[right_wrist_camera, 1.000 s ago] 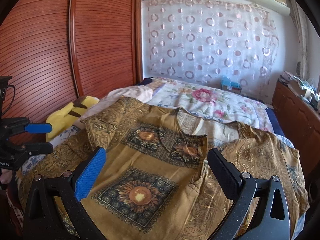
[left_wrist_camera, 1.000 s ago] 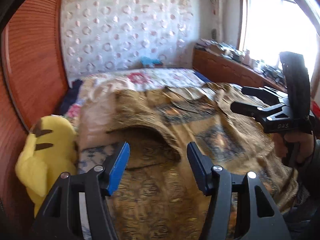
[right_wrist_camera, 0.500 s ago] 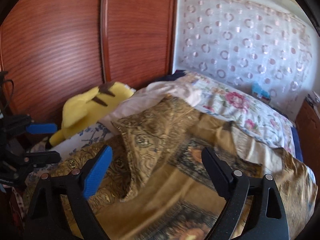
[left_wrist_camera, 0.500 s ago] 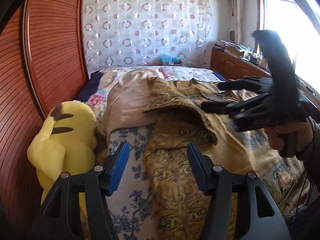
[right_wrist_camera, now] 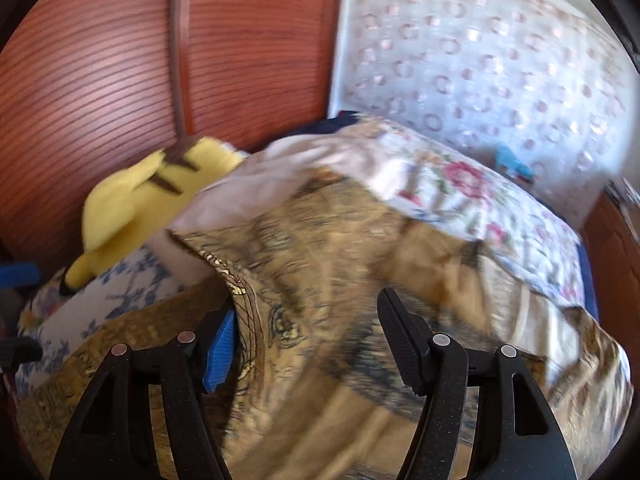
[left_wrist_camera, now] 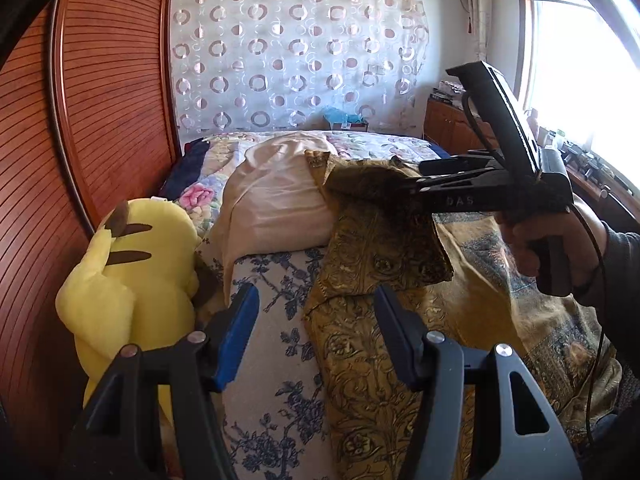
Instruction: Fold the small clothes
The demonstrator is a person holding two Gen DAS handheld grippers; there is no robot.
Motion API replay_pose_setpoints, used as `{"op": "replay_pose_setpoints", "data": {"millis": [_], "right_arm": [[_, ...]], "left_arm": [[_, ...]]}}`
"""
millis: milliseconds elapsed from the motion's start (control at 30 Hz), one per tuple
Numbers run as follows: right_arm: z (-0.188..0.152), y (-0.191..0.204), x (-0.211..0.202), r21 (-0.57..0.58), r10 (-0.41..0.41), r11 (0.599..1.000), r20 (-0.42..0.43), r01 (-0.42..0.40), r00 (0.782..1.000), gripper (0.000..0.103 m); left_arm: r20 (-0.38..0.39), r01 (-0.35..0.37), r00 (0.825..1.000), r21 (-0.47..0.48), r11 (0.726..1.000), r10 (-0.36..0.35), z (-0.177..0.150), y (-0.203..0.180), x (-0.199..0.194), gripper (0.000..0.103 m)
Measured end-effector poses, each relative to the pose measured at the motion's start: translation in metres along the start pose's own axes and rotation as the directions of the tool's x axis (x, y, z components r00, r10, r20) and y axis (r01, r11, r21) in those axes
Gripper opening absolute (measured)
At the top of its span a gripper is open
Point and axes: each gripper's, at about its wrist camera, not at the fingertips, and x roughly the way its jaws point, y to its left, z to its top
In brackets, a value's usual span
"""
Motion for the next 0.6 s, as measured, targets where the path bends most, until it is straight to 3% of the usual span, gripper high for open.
{"op": "replay_pose_setpoints", "data": {"millis": [233, 600], "right_arm": [[-0.017, -0.037, -0.015, 0.046, -0.108, 0.993, -0.025, 0.109, 0.994, 0.068], [-0.036, -0.078, -0.039, 0.114, -0.087, 0.99, 0.004, 0.086, 0.996, 0.068]], "left_arm": [[0.03, 0.006, 1.0, 0.004, 1.0, -0.006, 0.02, -0.013, 0.01, 0.059], [0.036, -0.01, 0.999, 0.076, 0.997, 0.007, 0.074, -0.023, 0.075, 0.059]]}}
